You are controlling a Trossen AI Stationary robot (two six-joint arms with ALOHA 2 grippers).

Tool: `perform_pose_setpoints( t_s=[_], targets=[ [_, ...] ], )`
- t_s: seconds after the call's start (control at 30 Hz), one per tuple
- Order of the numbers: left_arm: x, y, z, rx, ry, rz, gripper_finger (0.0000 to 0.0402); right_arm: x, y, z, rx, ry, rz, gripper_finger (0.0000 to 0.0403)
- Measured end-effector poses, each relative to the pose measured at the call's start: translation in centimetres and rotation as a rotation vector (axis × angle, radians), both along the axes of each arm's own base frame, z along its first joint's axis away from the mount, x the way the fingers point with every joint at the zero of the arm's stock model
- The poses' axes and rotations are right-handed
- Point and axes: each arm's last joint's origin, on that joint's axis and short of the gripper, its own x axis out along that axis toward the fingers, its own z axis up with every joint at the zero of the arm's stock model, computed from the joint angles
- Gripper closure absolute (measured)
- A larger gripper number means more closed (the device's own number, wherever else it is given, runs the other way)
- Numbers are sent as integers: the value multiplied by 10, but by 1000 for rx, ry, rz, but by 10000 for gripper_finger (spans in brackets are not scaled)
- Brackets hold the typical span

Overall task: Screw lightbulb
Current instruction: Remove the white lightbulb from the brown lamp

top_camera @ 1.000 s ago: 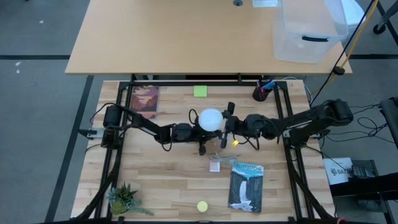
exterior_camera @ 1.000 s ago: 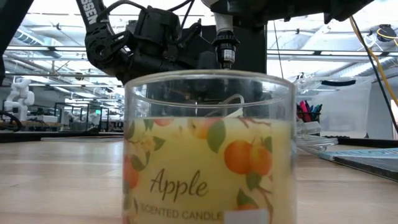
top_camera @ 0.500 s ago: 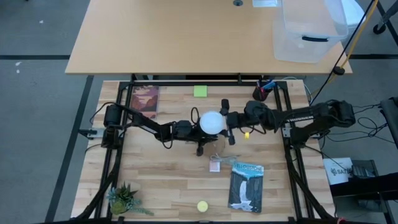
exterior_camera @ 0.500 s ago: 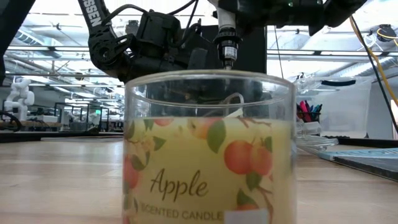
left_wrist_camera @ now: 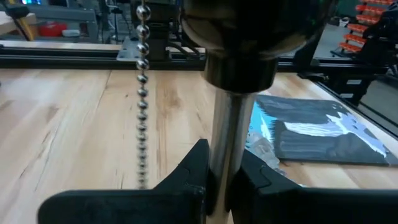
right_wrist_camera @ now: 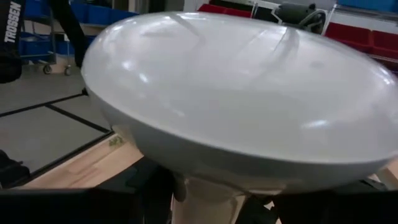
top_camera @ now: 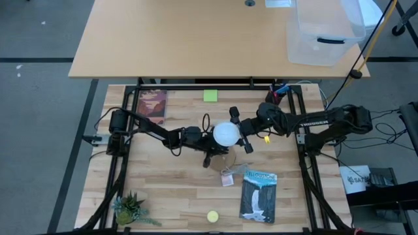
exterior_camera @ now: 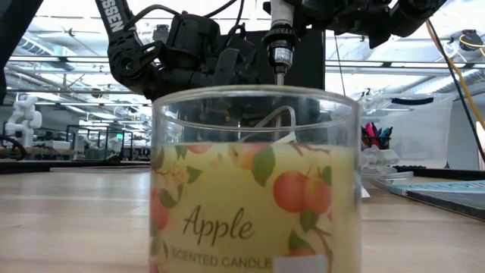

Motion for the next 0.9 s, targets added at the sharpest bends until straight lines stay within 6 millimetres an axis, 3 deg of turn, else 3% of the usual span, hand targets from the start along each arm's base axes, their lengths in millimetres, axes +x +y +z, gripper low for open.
perform_pose_setpoints(
  t_s=[0.23,0.67,0.9],
  targets=[
    [0,-2,1,-30,2,-26,371,4,0,5,99,28,-27,182],
    [0,-2,0,-8,4,24,371,11,16,7,125,46,-45,101],
    [0,-2,0,-4,3,55,371,9,15,9,114,41,-94,97]
  ],
)
